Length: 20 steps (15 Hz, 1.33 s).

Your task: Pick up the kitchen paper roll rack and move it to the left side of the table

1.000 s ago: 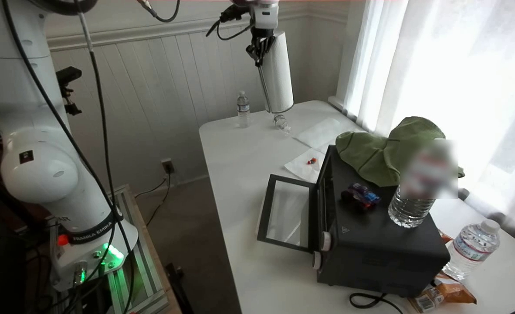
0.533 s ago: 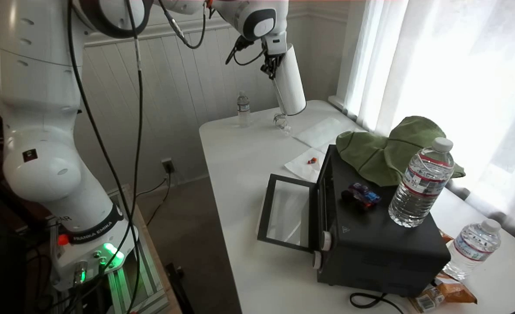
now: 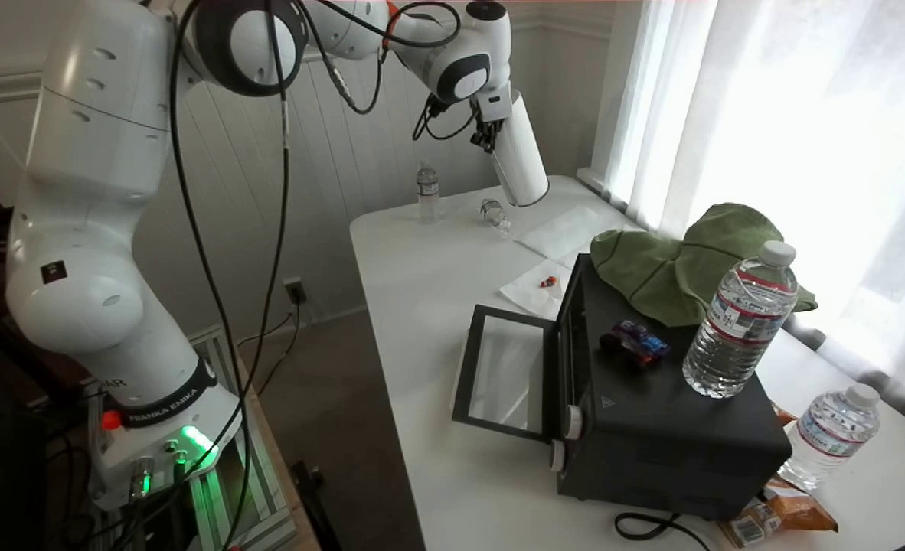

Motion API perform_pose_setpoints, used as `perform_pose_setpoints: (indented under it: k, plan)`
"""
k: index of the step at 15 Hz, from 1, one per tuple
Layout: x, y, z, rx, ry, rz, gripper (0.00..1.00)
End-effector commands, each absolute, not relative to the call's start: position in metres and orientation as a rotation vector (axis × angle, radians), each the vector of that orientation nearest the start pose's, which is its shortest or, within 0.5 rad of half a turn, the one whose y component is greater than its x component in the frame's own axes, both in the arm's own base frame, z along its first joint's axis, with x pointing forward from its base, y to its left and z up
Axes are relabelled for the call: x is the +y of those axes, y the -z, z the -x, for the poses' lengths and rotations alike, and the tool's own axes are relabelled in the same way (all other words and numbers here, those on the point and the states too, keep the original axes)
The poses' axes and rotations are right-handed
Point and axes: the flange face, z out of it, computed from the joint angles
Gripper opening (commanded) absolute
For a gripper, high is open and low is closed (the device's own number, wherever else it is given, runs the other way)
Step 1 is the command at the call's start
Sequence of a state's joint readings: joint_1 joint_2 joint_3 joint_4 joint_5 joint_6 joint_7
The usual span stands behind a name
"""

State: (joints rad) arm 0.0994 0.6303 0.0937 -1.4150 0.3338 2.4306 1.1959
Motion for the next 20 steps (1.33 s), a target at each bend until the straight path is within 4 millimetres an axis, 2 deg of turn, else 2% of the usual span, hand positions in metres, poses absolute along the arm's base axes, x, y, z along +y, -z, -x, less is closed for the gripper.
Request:
perform_pose_setpoints:
  k: [1,8,20]
  plan:
    - [0.139,-0.374,-0.753,1.489,0.133,2.140,0.02]
    - [0.140,-0.355,-0.752,1.506,0.073,2.178,0.02]
    - [0.144,-0.359,-0.742,1.574,-0.146,2.247,0.02]
